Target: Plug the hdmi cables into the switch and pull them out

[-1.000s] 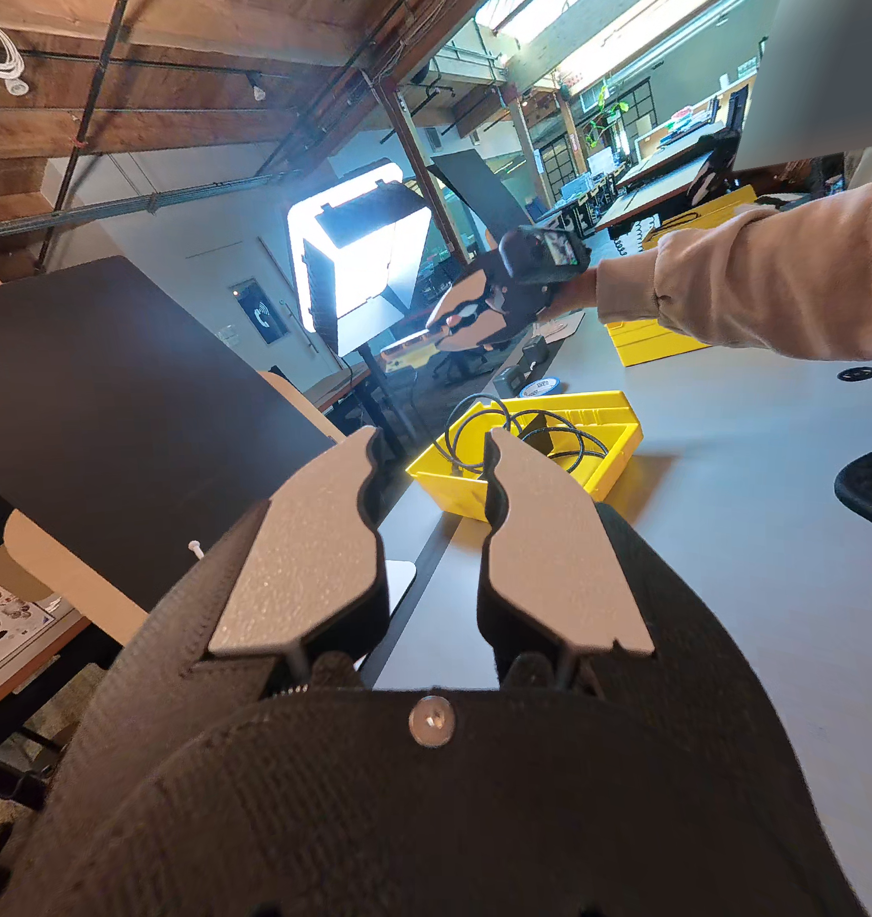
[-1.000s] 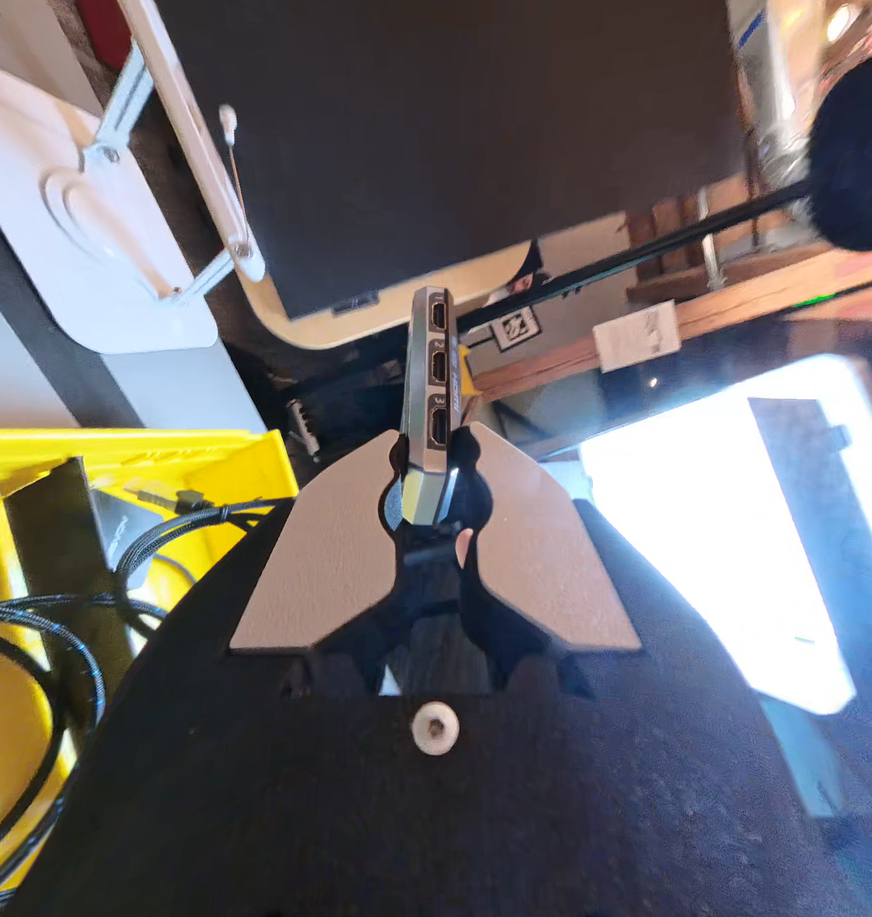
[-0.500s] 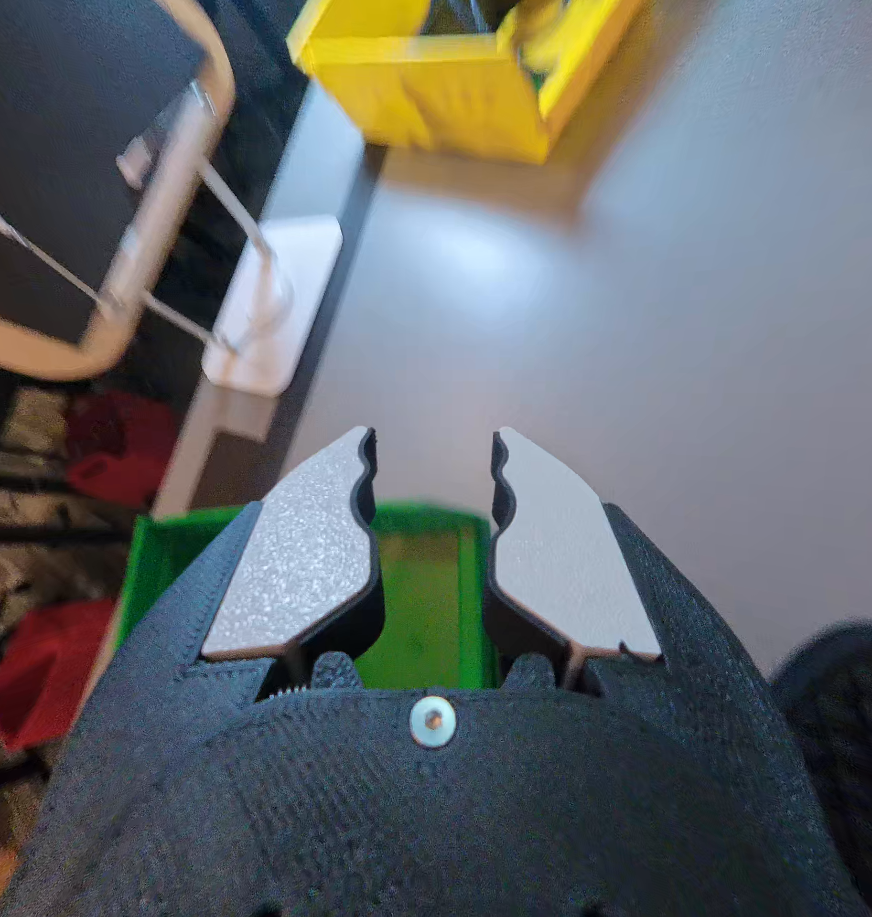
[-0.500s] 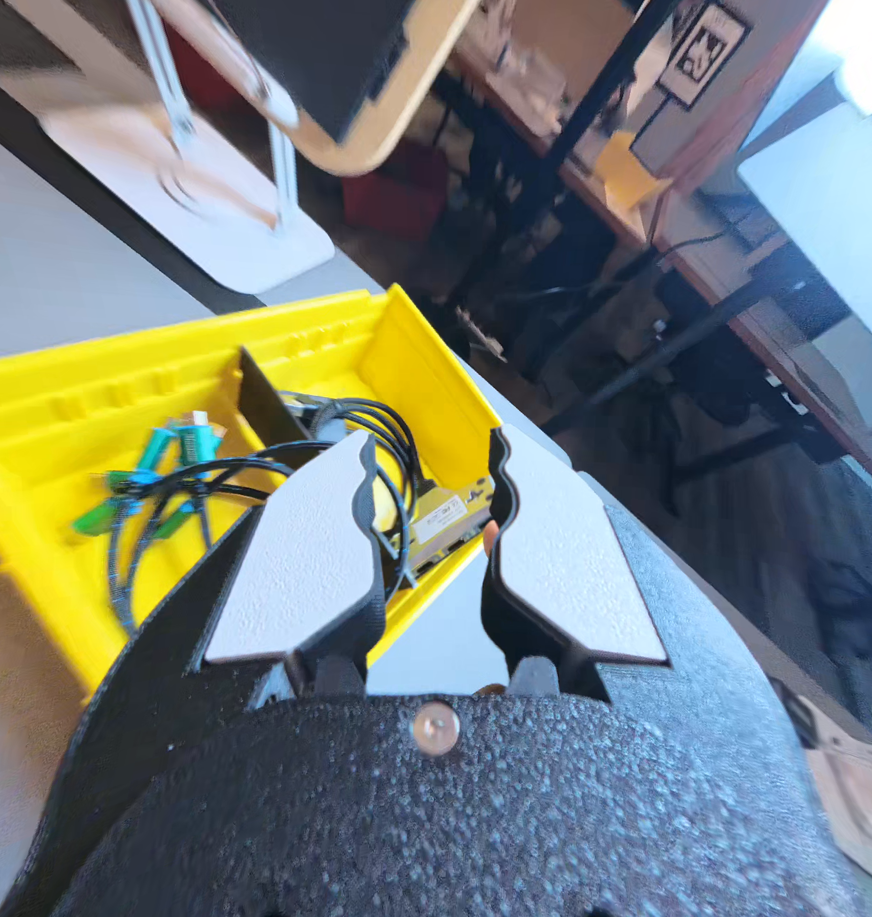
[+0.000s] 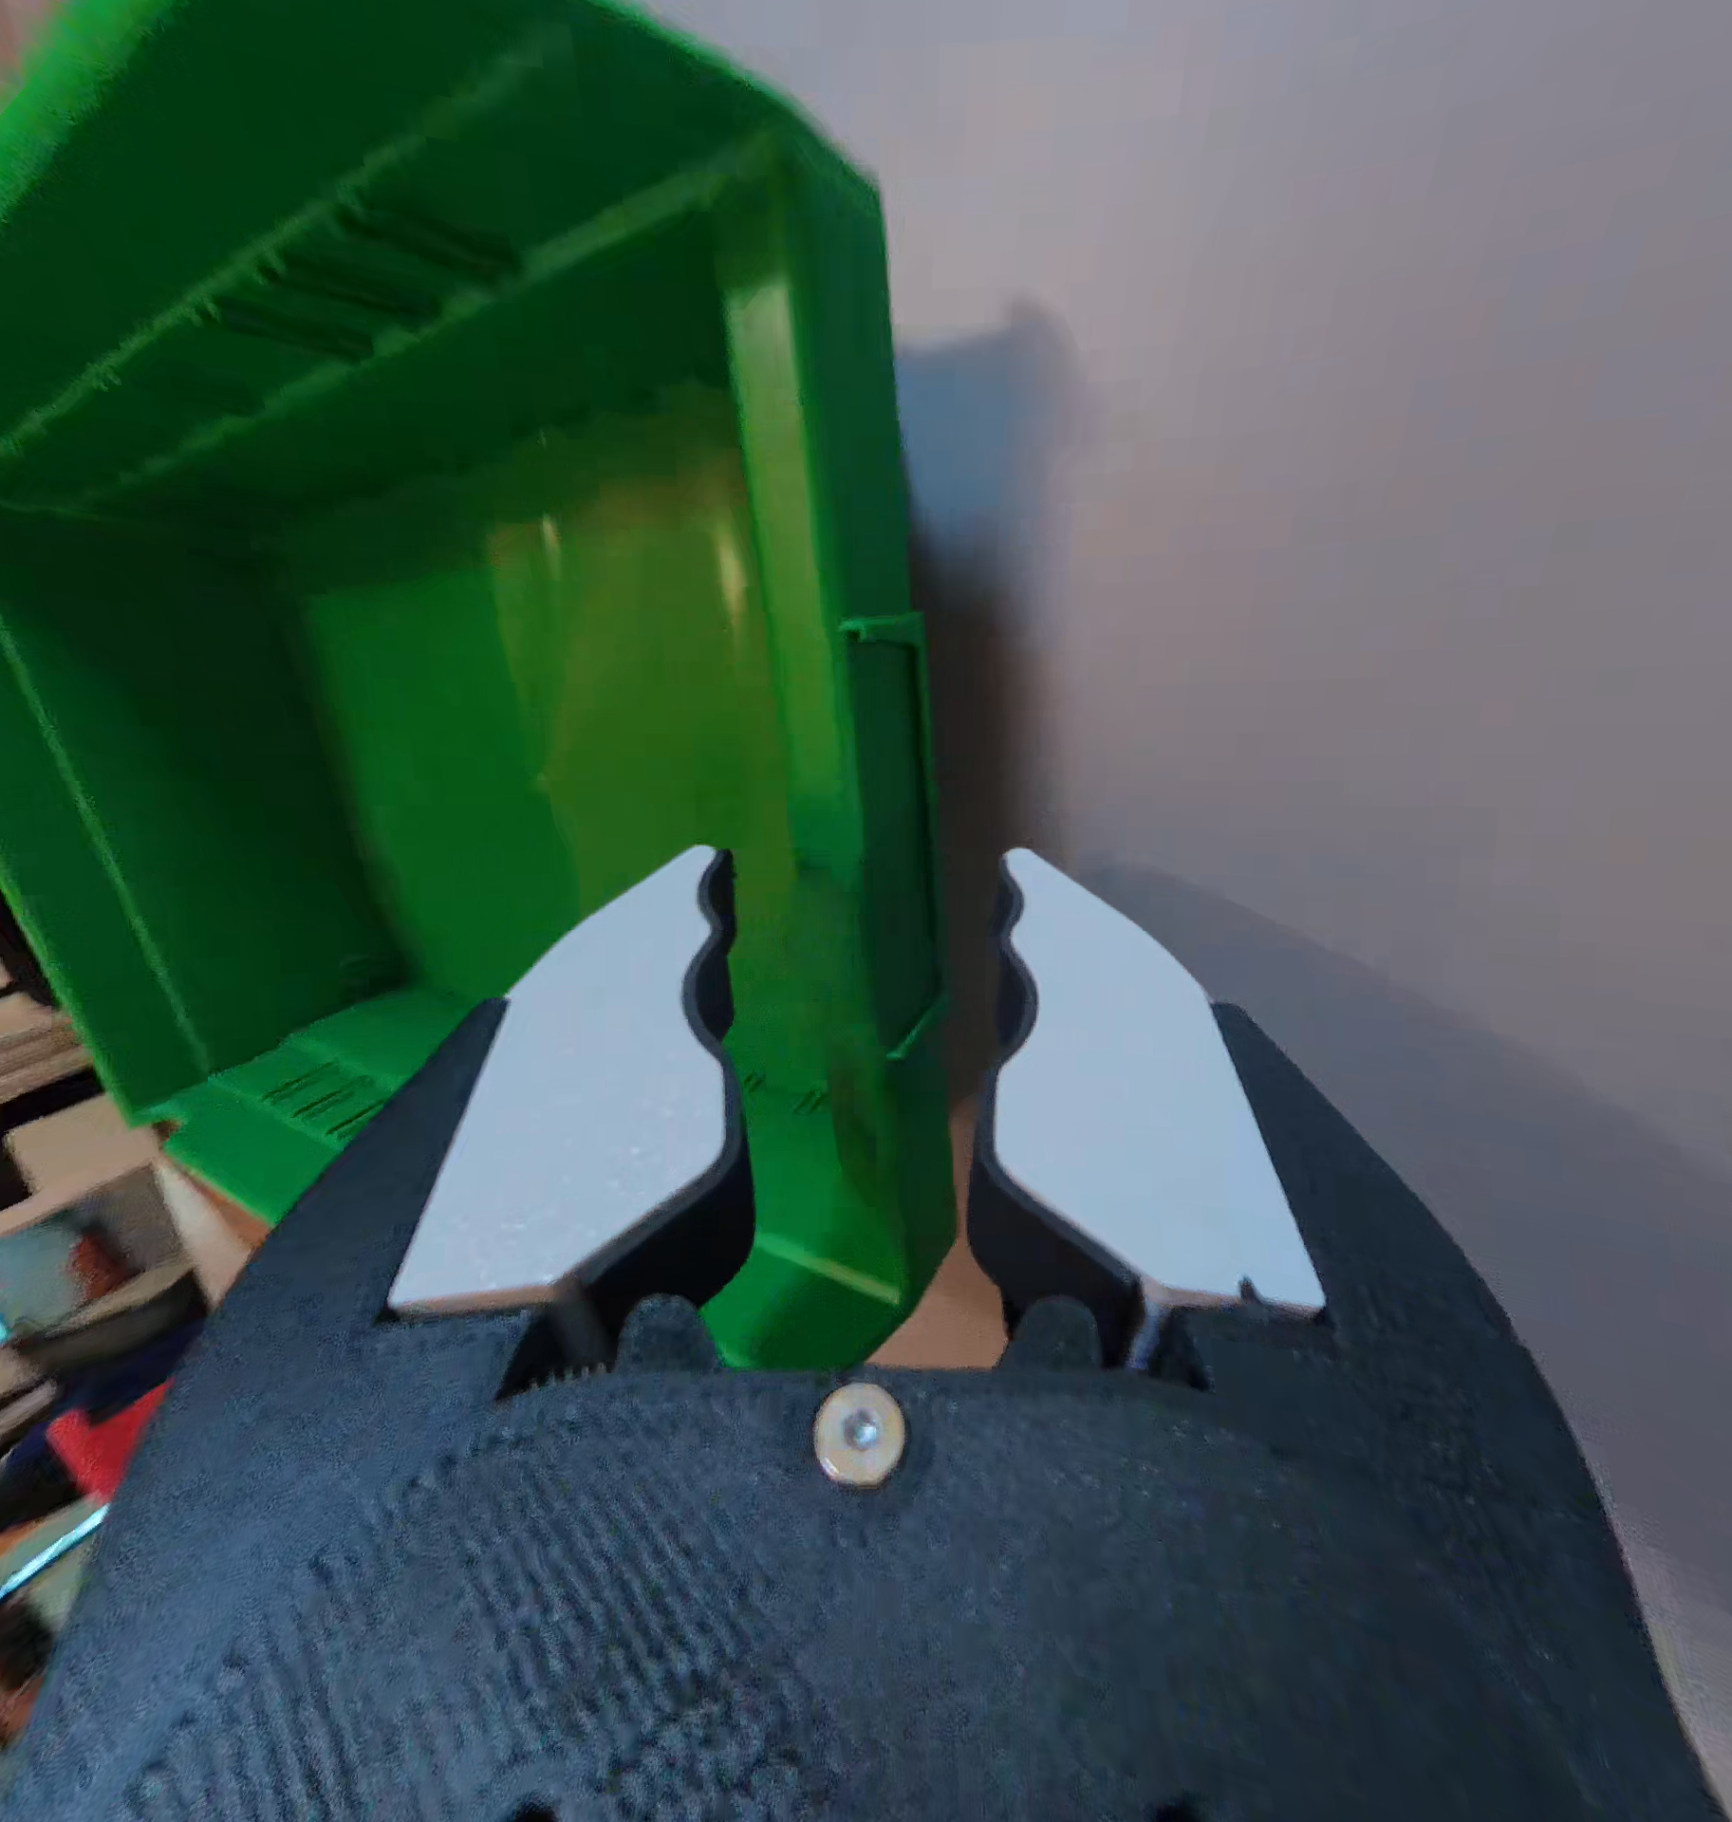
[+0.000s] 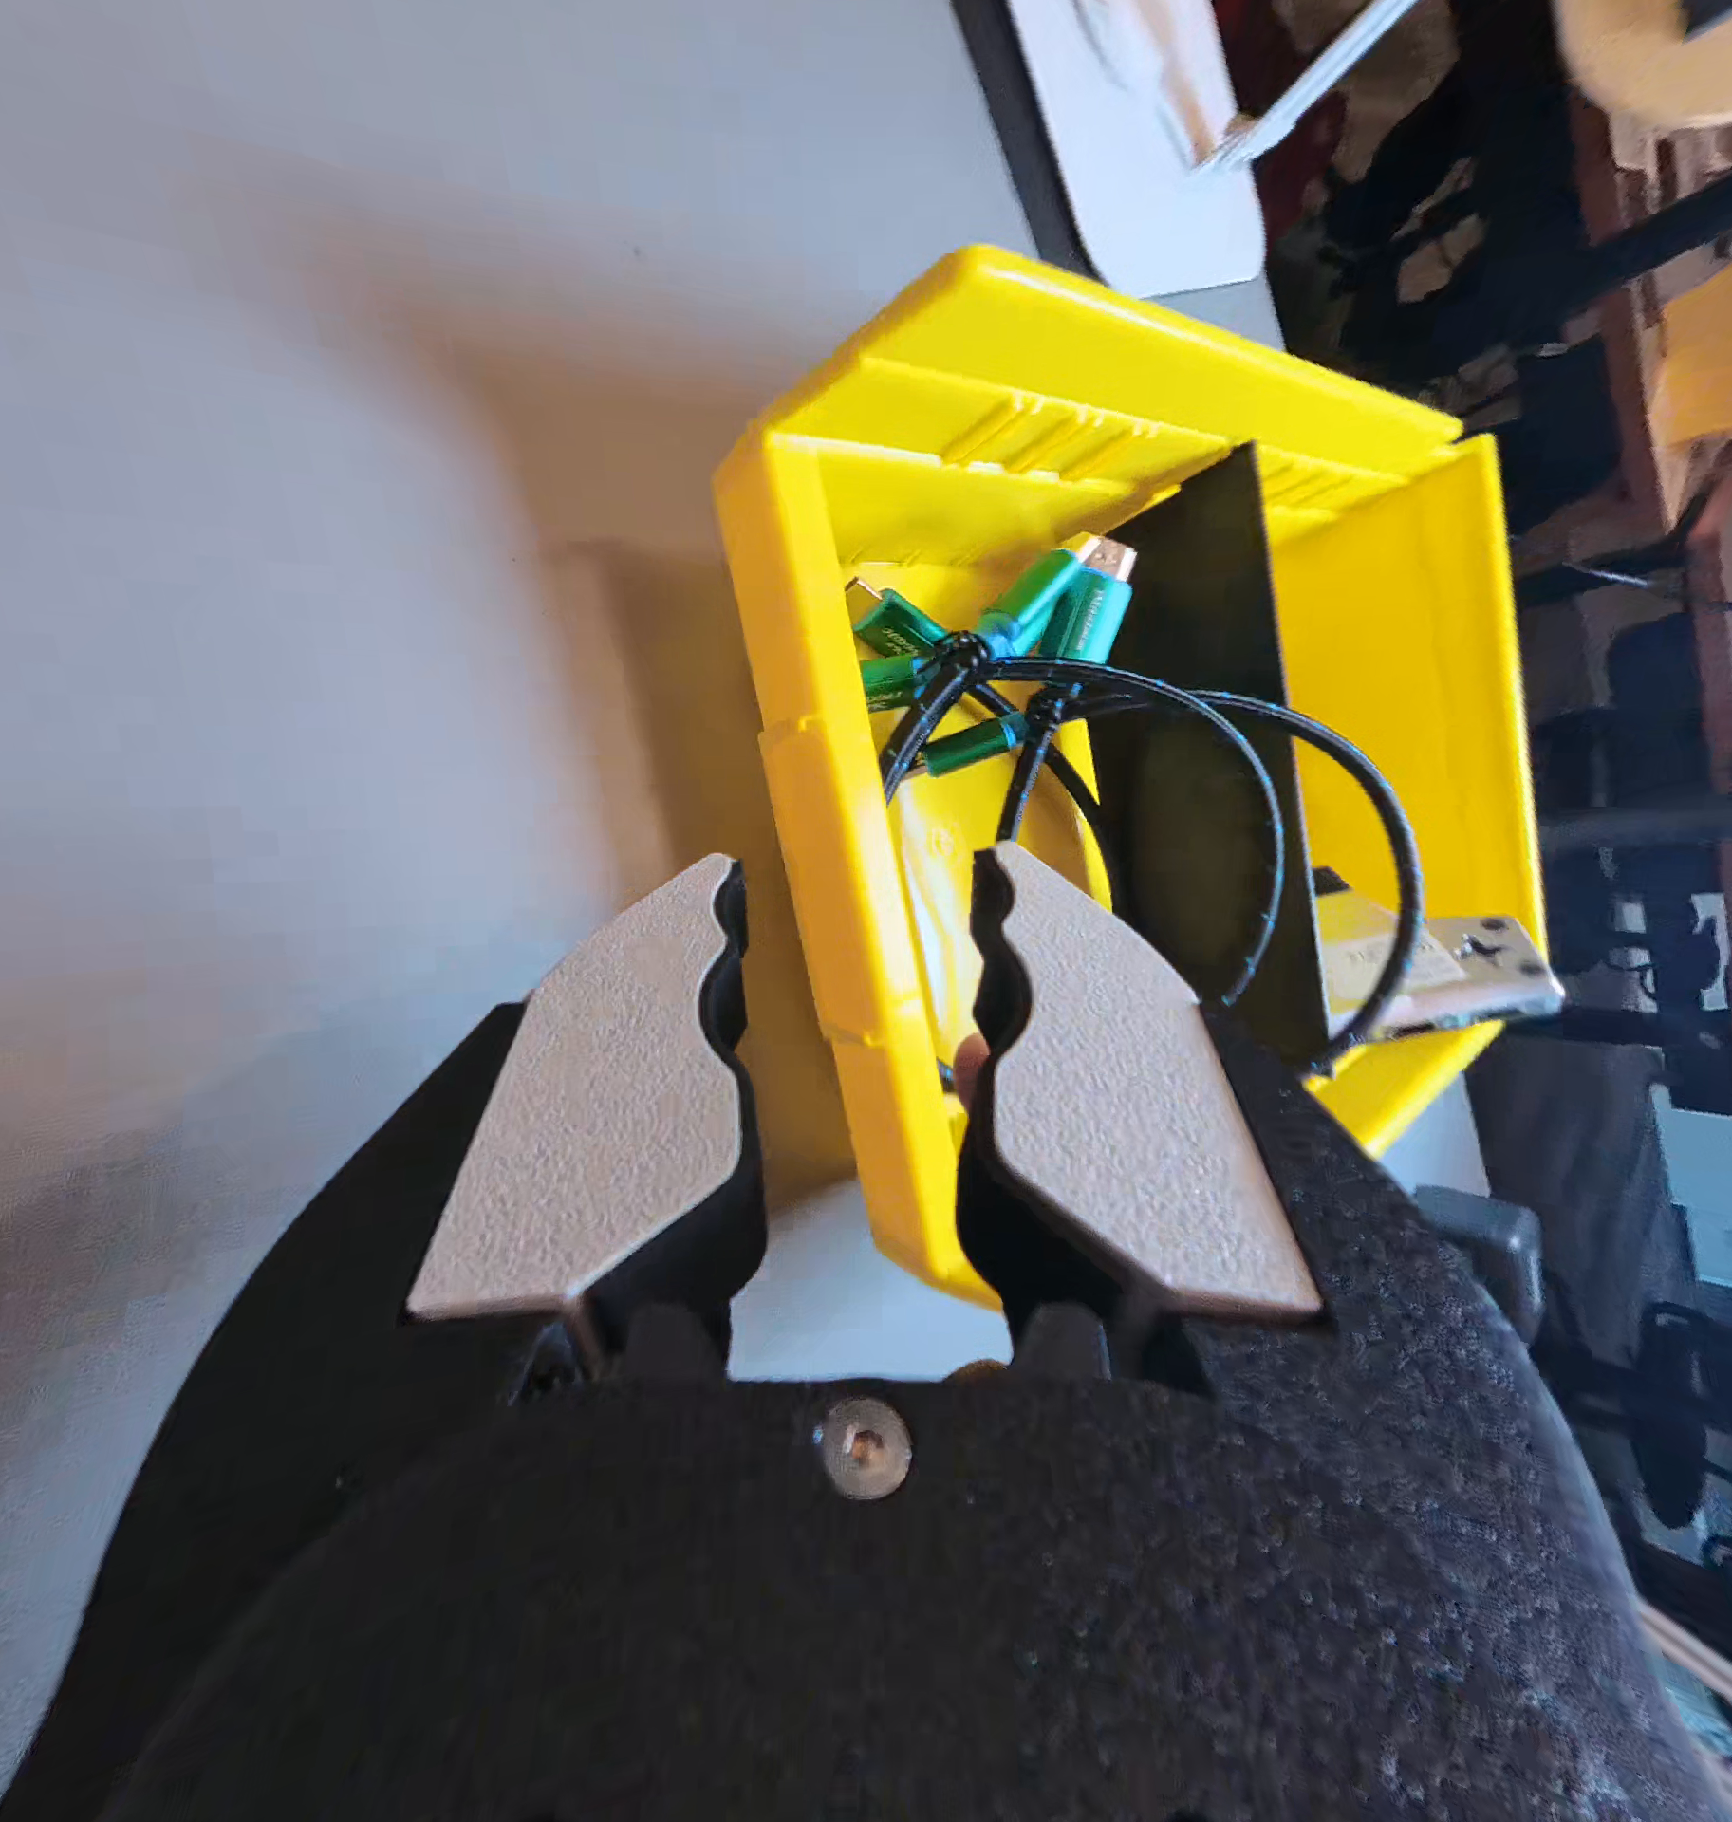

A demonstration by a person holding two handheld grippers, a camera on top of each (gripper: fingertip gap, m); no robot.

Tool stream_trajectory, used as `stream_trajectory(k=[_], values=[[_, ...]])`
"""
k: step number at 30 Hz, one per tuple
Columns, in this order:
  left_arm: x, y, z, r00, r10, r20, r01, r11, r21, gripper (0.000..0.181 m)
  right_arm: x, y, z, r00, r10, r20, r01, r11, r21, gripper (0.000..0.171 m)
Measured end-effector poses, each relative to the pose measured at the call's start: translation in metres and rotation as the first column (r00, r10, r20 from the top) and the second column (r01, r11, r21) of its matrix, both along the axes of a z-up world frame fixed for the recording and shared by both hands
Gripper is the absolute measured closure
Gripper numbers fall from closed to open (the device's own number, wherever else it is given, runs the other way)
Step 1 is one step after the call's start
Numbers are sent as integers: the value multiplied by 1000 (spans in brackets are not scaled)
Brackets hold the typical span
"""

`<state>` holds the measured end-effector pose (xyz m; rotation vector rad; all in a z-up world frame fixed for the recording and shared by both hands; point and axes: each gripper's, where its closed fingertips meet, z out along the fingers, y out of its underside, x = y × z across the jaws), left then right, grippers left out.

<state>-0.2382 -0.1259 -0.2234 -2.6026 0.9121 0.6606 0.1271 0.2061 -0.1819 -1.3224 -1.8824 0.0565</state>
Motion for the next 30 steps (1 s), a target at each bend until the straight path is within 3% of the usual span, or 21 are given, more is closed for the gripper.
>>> stream_trajectory(k=[3, 5, 6, 7, 10, 17, 19, 20, 22, 24, 27, 30], values=[[-4, 0, -19, 999, 26, 26, -24, 997, -75, 129, -22, 11, -20, 996, 16, 85, -19, 999, 43, 126], [-10, 6, -24, 1000, -4, -18, 2, 998, -66, 151, -33, 15, -34, 988, 37, 153, -46, 997, 54, 129], [-9, 9, -24, 999, -25, -27, 23, 998, -62, 151, -39, 15, -39, 984, 62, 169, -73, 995, 61, 134], [-2, 12, -24, 999, -38, -4, 37, 998, -48, 151, -43, 11, -44, 980, 97, 174, -108, 993, 55, 142], [33, 18, -24, 991, -126, 40, 127, 992, -16, 151, -46, 0, -43, 972, 140, 189, -162, 981, 109, 142], [107, 47, -21, 936, -351, -20, 352, 935, 47, 148, -25, -78, -41, 952, 244, 185, -277, 945, 174, 141], [121, 68, -17, 910, -408, -71, 413, 907, 81, 146, -22, -108, -33, 961, 266, 79, -274, 956, 105, 142], [125, 80, -13, 899, -424, -106, 434, 894, 112, 145, -23, -128, -20, 963, 267, -46, -267, 964, 9, 141], [130, 100, -1, 892, -427, -151, 450, 872, 194, 145, -15, -159, 17, 933, 199, -301, -267, 942, -203, 138], [134, 110, 9, 916, -386, -107, 400, 873, 278, 143, 8, -150, 53, 873, 47, -486, -186, 952, -243, 138], [174, 107, 32, 909, -378, 177, 256, 840, 478, 144, 75, -97, 80, 729, -232, -644, 116, 969, -217, 138], [234, 97, 55, 763, -397, 510, 49, 823, 566, 142, 132, -62, 62, 615, -460, -640, 294, 887, -355, 134]])
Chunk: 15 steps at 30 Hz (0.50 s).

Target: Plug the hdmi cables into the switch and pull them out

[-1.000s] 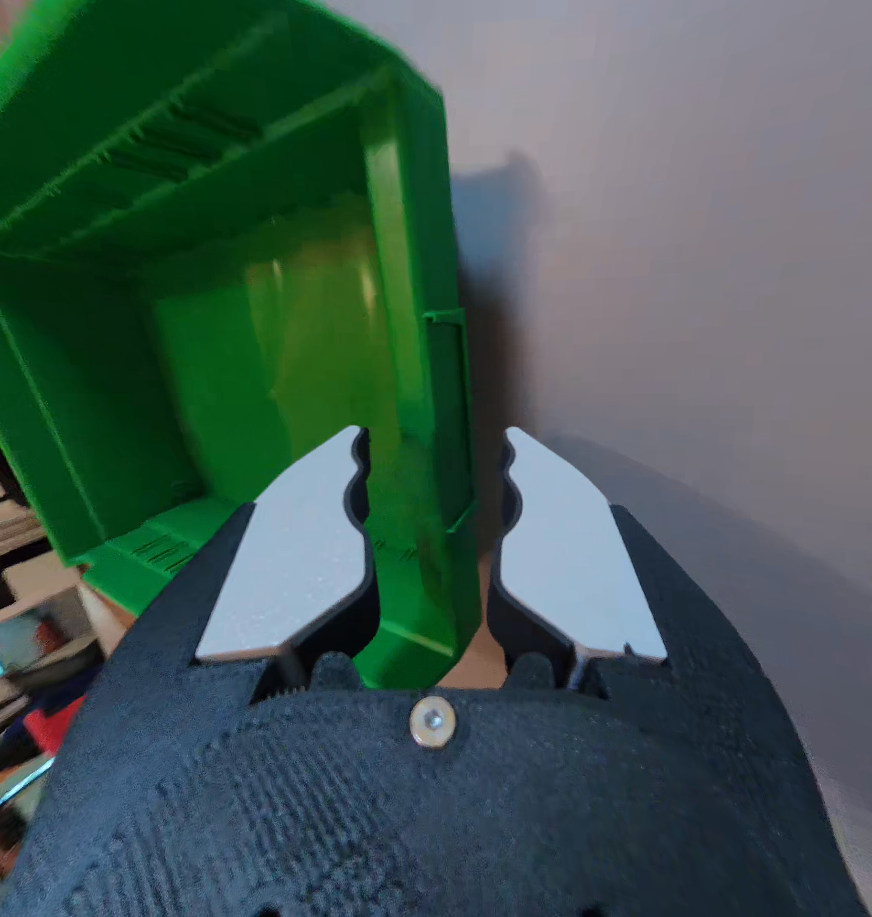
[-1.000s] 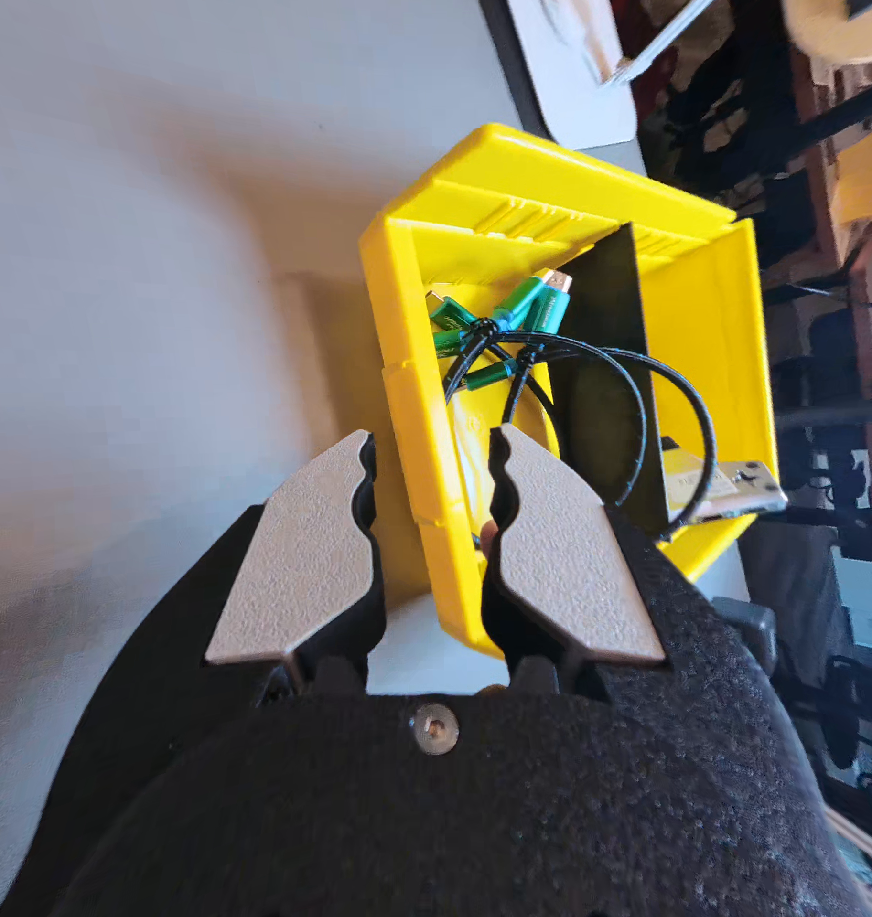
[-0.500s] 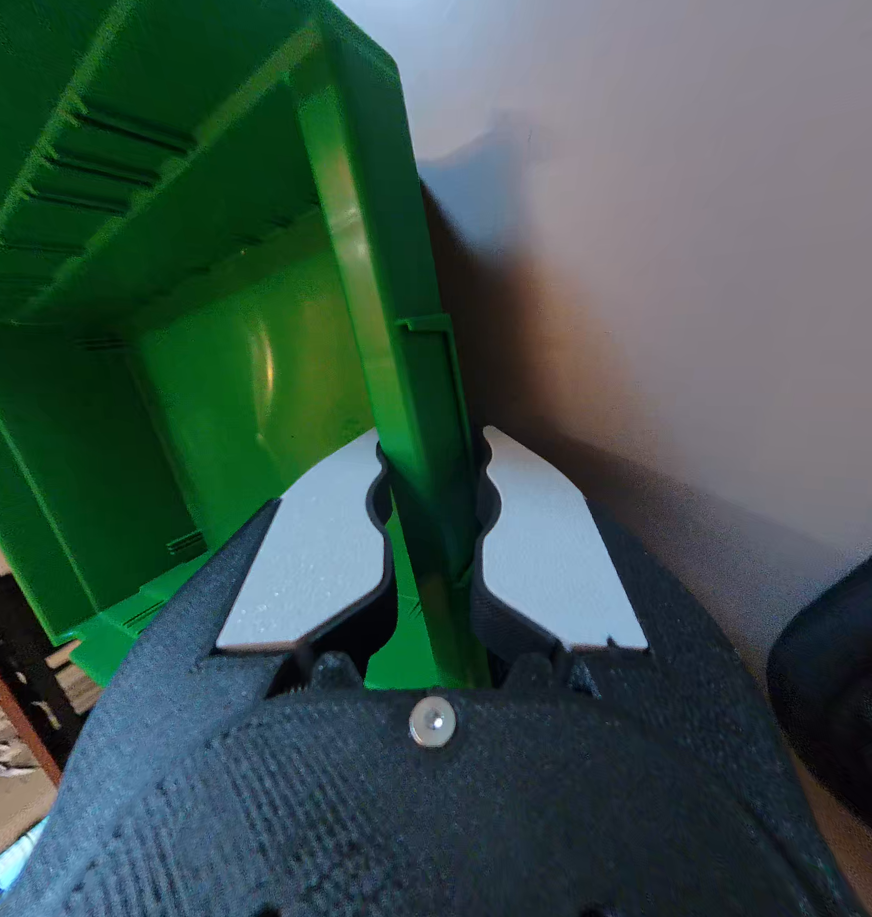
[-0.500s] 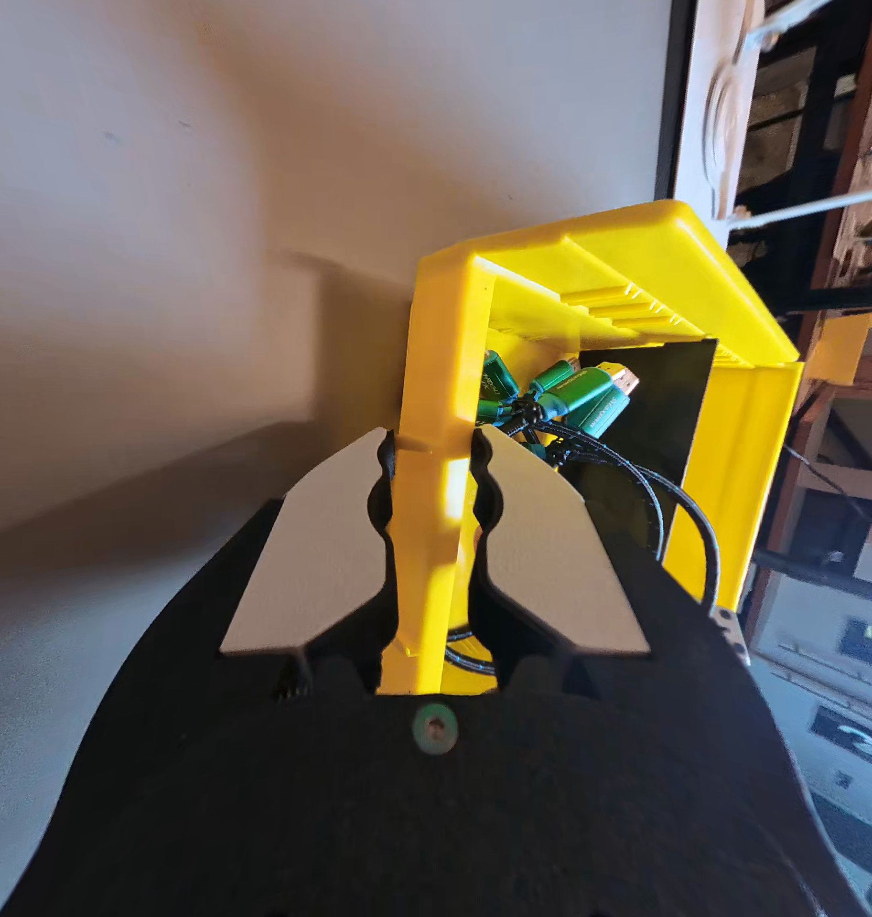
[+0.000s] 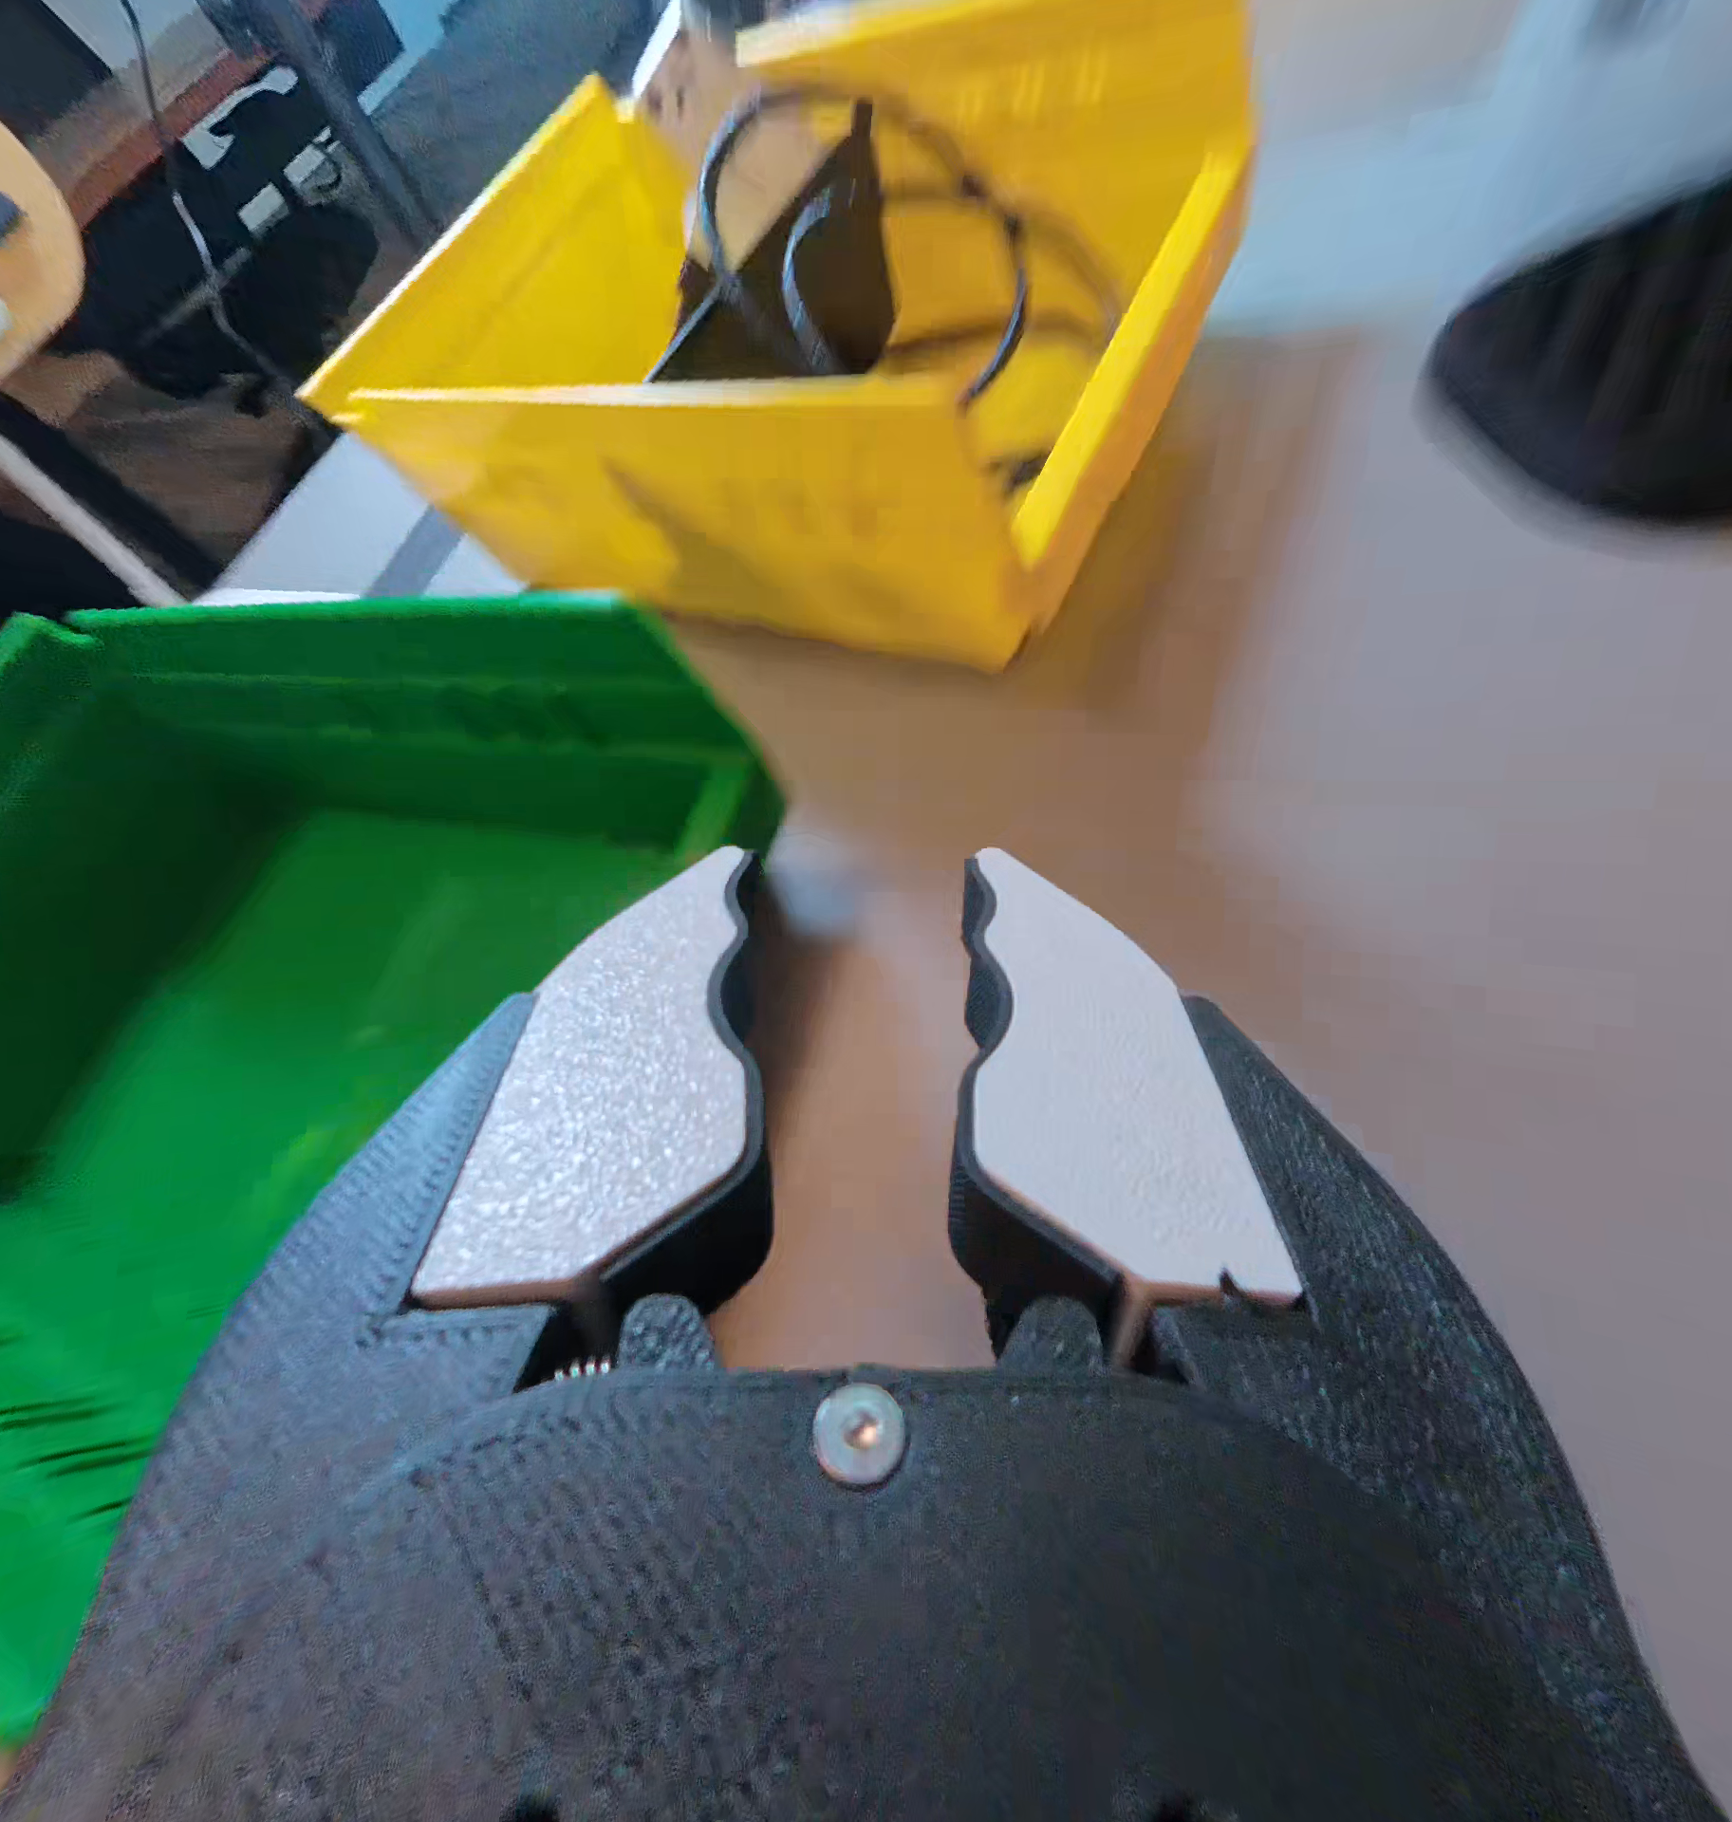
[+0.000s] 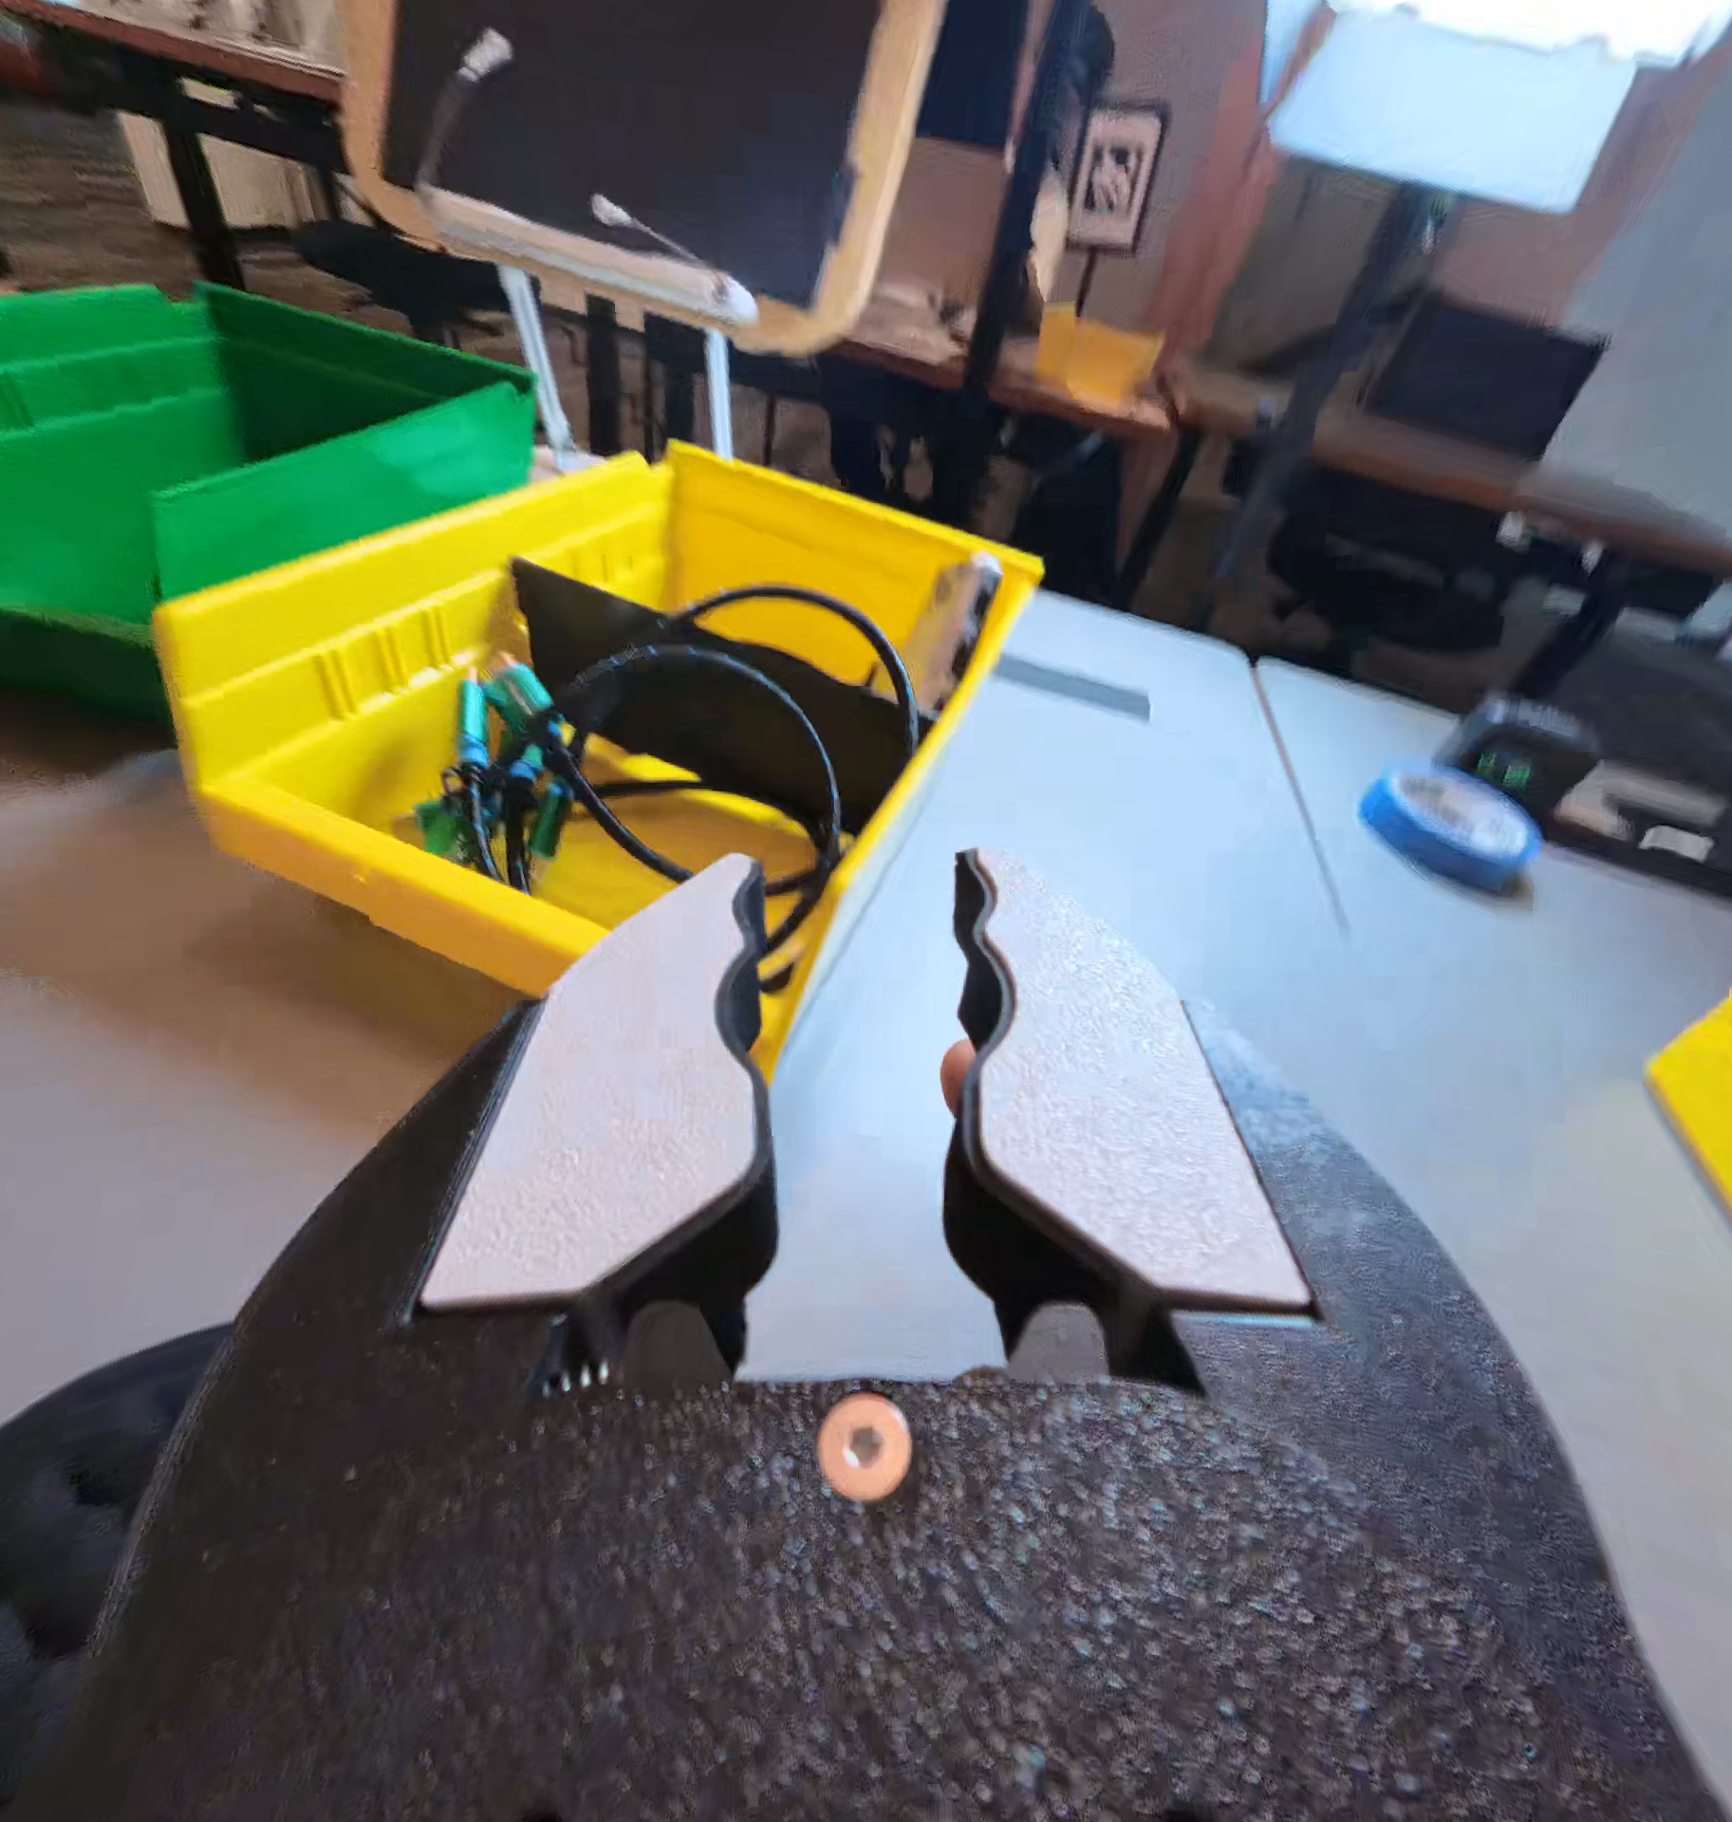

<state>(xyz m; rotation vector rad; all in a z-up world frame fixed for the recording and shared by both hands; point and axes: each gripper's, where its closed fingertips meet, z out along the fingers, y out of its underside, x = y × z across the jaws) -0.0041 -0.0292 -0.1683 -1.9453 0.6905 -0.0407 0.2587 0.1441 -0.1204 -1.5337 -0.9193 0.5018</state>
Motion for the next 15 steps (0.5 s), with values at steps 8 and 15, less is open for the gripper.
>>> stream_trajectory(k=[8, 15], values=[[79, 43, -15, 925, 143, 352, -126, 989, -72, 125, -36, 23, -58, 994, 63, 95, -40, 972, -230, 114], [83, 101, -5, 928, 202, 313, -226, 973, 42, 126, -60, 43, -71, 993, 52, 108, -20, 961, -275, 139]])
